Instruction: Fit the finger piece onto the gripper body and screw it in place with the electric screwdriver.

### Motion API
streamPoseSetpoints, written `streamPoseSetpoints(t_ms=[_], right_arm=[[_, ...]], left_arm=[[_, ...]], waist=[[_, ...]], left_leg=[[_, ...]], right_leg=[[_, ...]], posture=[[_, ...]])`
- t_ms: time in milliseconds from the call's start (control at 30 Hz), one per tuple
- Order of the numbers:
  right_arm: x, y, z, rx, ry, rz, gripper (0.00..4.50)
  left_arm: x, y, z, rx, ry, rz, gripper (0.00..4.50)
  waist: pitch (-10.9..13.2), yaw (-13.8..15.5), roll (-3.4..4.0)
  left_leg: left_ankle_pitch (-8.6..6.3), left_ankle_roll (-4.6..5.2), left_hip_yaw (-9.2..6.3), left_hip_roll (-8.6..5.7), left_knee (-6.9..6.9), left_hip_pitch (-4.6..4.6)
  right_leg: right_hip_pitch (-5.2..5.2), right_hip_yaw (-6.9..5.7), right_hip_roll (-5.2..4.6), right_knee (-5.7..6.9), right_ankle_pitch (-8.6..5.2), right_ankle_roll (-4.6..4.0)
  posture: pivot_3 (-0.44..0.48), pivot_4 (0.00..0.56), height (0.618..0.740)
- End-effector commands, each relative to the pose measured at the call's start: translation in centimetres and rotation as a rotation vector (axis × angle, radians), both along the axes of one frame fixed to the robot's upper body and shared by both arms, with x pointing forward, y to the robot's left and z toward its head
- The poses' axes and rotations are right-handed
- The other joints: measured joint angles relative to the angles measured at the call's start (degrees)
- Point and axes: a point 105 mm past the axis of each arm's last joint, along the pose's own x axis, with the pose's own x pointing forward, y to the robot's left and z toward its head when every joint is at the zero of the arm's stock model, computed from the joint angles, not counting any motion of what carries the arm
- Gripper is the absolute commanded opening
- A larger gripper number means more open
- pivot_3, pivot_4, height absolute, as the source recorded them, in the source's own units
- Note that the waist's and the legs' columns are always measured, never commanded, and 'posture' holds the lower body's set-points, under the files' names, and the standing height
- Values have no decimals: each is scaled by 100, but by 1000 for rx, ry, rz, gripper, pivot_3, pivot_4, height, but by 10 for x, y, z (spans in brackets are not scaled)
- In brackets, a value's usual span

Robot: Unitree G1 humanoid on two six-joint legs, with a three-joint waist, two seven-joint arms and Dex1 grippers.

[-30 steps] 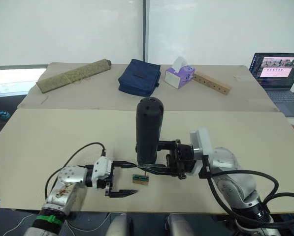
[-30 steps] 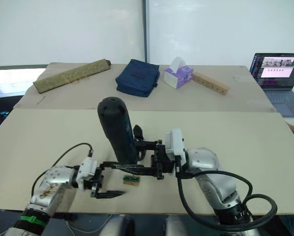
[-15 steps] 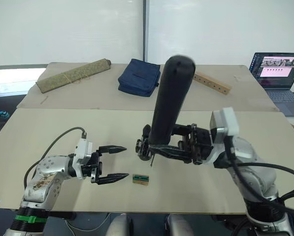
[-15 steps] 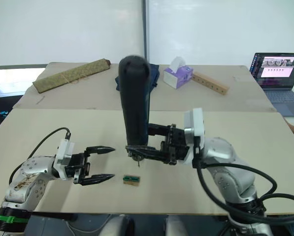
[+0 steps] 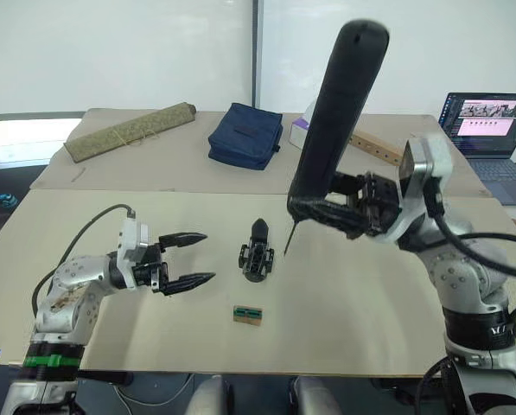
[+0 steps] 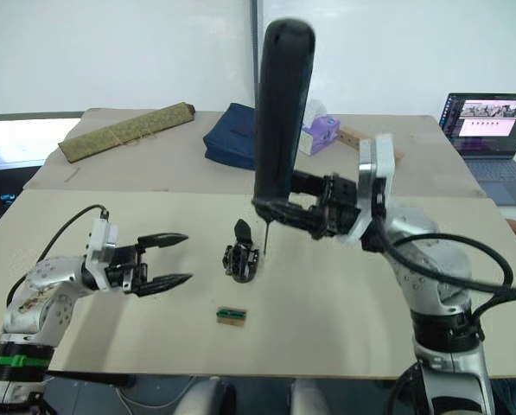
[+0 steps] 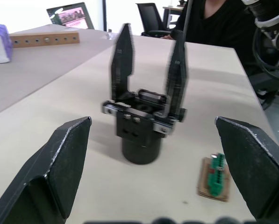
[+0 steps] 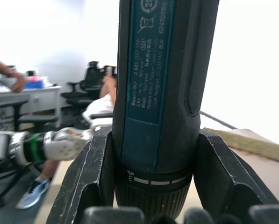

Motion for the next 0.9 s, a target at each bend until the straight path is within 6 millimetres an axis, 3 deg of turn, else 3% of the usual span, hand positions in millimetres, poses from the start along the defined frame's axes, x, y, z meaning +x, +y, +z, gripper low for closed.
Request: streamPoseSetpoints(t_ms=[33, 467, 900], right_arm=[[1, -4, 15, 33, -51, 11, 1925], [6, 15, 13, 74, -47, 60, 1925], [10, 43, 9, 52, -54, 105, 1925]], left_arm=[[6, -2, 2, 9, -12, -14, 4500], [22, -7, -7, 40, -20, -30, 4500], [15, -27, -20, 45, -10, -93, 4500]], waist=[[0, 0, -1], [1, -1, -1], [1, -5, -1]], left_leg=[[0, 0, -1, 0, 0, -6], [0, 0, -2, -1, 3, -18], [2, -2, -2, -1, 3, -22]], right_leg=[[-4, -1, 1, 0, 0, 0], [-18, -2, -1, 7, 1, -1], [-25, -2, 0, 12, 2, -1]], posture=[[0, 150, 740], [0, 150, 740], [0, 150, 740]])
